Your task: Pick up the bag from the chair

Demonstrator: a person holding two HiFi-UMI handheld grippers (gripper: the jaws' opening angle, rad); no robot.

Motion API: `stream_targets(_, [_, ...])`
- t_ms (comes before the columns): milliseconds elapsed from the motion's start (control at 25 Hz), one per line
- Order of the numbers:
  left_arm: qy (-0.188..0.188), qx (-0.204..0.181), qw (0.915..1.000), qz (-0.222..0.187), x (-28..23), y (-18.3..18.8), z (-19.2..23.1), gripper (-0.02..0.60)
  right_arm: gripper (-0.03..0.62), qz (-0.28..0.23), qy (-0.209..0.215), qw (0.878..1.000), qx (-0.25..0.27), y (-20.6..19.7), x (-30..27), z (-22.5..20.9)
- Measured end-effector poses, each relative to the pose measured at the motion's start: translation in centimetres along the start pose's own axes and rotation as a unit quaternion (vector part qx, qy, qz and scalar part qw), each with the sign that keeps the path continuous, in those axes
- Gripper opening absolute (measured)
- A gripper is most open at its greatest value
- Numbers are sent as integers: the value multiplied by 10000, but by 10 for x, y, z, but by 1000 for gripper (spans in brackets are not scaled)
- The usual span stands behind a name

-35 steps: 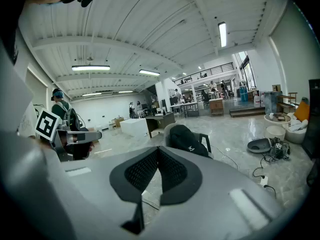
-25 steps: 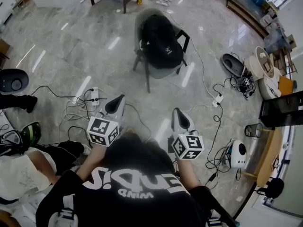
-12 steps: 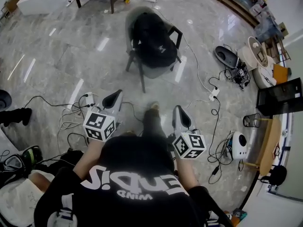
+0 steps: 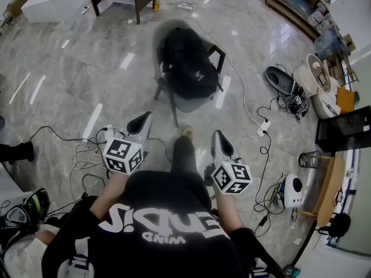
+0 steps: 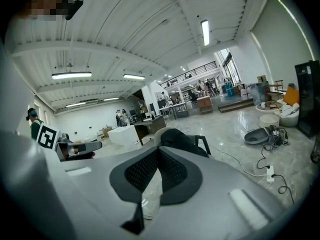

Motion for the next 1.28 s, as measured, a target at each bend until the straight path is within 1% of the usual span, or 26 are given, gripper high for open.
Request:
stream_targets(160, [112,-43,9999,75,-45,4,25,2,0,67,144,9999,-57,9,-50,-16])
stream_targets(360, [227,5,9996,137,-113,11,49,2,0,216,205,9993,-236,29,-116,-52])
stream_targets(520, [384,-4,9992,149,-173,24,69,2,0,301,399,9984,-246,56,-175,-81])
stream_targets(760, [667,67,9976,157,-262,33,94,2,0,543,771,9953,-242,83,-266,-121])
stream_targets(960, [919,45,9957,77,-328,42,113,2,0,682,1102,9914,-206,103,-335,-151])
stream_targets(1120, [1139,57,9935,-18,-365,43,125,2,0,746,1248,9892,-183,110,-377,-175])
stream_targets(1280, [1218,67,9925,6,-385,46,132,2,0,802,1384,9869,-212,113,-402,-184])
Point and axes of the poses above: the fingertips, and each gripper's own axes: x backward along the fingers, z to its left, y out of its top, the point moved 3 cm from there along x, backward along the fingers, and after that the axes turned 13 degrees about -z, right-handed, at the moved point
